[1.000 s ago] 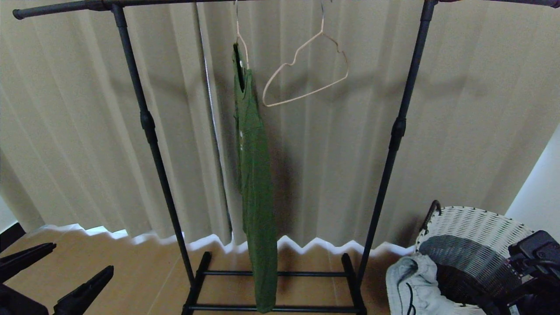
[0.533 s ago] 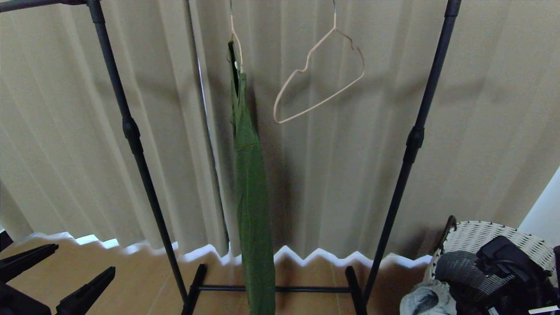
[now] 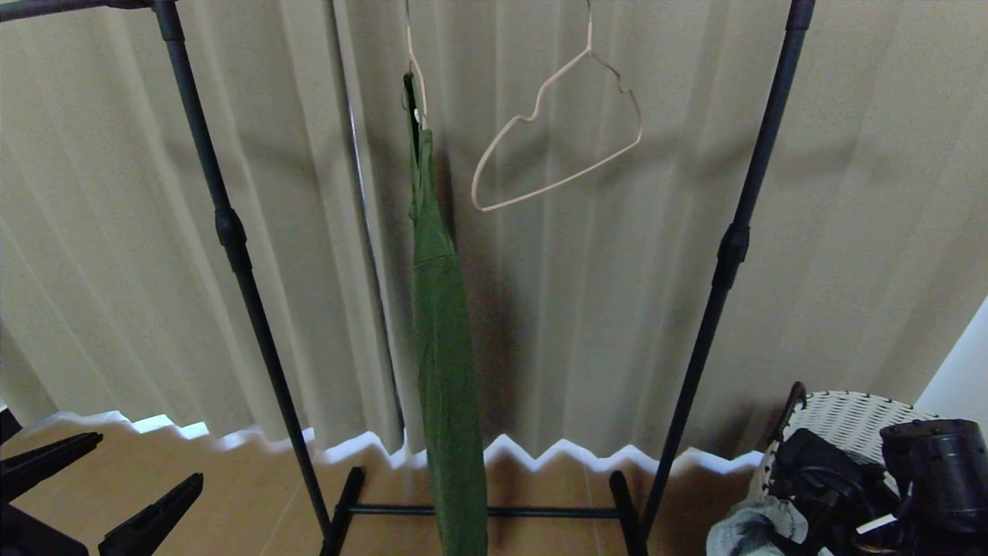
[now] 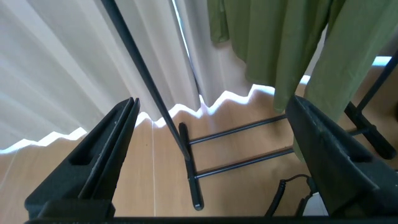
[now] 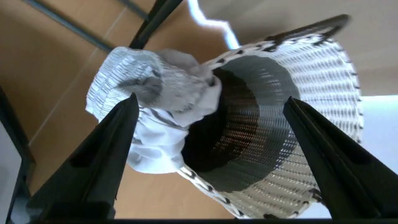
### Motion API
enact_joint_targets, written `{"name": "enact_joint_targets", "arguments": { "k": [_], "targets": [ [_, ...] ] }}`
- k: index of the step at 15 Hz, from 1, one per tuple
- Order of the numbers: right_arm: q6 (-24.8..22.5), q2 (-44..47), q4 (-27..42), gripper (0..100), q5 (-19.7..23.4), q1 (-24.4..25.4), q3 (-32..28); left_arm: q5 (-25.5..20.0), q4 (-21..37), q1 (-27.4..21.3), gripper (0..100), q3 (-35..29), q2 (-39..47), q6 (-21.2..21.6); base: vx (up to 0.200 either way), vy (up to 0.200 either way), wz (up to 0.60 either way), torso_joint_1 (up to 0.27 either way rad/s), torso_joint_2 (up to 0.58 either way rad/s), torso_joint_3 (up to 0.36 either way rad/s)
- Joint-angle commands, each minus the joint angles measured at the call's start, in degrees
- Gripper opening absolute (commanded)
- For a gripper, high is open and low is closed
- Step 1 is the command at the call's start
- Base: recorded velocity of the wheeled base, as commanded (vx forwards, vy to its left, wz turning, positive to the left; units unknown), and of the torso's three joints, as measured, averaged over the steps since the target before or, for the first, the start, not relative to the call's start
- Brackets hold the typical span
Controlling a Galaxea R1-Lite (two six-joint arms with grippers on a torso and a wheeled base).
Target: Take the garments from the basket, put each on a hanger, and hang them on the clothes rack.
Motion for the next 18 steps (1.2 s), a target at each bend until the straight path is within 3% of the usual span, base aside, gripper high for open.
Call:
{"name": "enact_joint_targets", "arguments": {
  "k": [1, 5, 9, 10, 14, 18],
  "targets": [
    [0.04, 9.45, -0.22, 100, -0.39, 1.4, -3.76, -0.01, -0.02, -0.02, 100, -0.01, 0.0, 0.02, 0.0, 0.0, 0.0, 0.0, 0.0, 0.0],
    [0.83, 16.92, -0.4, 100, -4.44, 0.69, -7.8, -0.01, -0.02, -0.02, 100, -0.01, 0.0, -0.07, 0.0, 0.0, 0.0, 0.0, 0.0, 0.0],
    [1.0, 18.59, -0.4, 100, -5.31, -1.42, -8.77, -0.01, -0.02, -0.02, 100, -0.01, 0.0, -0.07, 0.0, 0.0, 0.0, 0.0, 0.0, 0.0],
    [1.0, 18.68, -0.4, 0, -5.31, -1.94, -8.77, -0.01, -0.02, -0.02, 100, -0.01, 0.0, -0.07, 0.0, 0.0, 0.0, 0.0, 0.0, 0.0],
    [1.35, 16.66, -0.49, 0, -5.31, -2.03, -8.41, -0.01, -0.02, -0.02, 100, 0.16, 0.0, 0.02, 0.0, 0.0, 0.0, 0.0, 0.0, 0.0],
    [2.14, 4.44, -0.4, 0, -4.7, -2.03, -7.45, -0.01, -0.02, -0.02, 100, 0.69, -0.35, 0.02, 0.0, 0.0, 0.0, 0.0, 0.0, 0.0]
  ]
}}
